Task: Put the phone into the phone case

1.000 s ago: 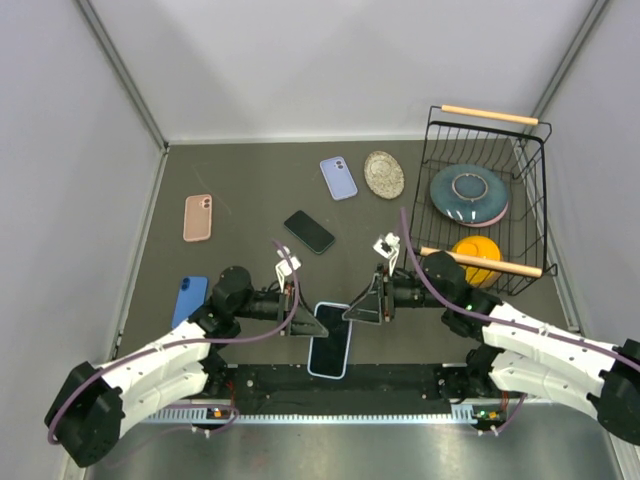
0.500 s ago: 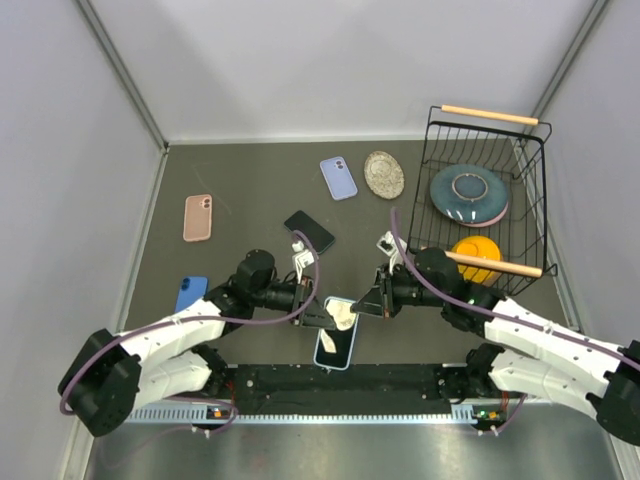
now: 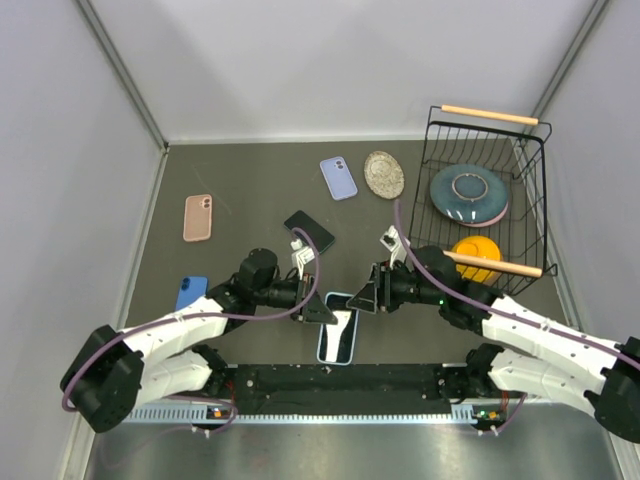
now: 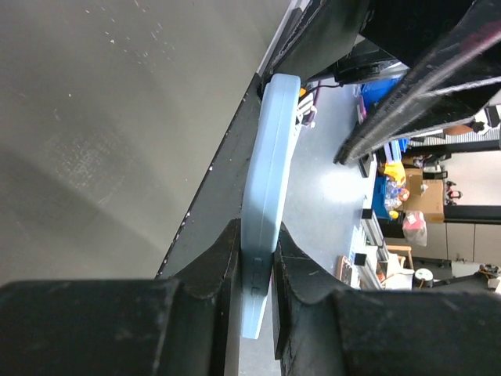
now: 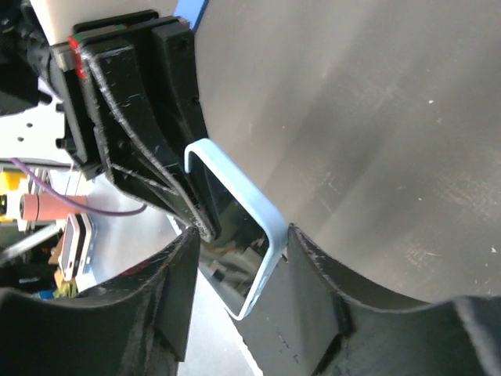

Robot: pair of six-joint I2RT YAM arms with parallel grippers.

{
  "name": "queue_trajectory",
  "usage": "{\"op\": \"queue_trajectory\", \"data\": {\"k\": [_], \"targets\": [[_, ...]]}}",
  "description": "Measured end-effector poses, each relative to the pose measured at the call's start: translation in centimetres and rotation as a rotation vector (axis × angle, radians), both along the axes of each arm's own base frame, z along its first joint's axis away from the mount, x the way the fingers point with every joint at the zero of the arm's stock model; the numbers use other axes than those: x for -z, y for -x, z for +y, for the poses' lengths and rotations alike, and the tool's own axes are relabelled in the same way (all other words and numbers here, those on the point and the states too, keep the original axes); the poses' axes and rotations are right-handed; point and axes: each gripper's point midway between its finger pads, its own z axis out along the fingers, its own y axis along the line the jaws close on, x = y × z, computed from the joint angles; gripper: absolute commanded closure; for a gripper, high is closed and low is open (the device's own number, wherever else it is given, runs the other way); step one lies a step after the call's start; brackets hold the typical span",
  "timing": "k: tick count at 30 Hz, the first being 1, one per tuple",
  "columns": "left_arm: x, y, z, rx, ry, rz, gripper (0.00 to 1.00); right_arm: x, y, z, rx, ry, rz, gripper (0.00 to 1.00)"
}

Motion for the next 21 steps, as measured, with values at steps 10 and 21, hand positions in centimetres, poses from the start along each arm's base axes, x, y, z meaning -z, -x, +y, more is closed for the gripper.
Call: {"op": "queue_trajectory", "data": {"k": [10, 21], "targets": [[0.2, 0.2, 0.1, -0.028, 0.002, 0.044, 1.00, 1.5, -0.8, -0.7, 0.088, 0.029, 0.045, 0.90], [6.7, -2.6, 2.1, -0.282, -0.210, 0.166, 1.00, -1.3, -1.0, -2.0, 0.160, -0.038, -0.024, 0.03]]}}
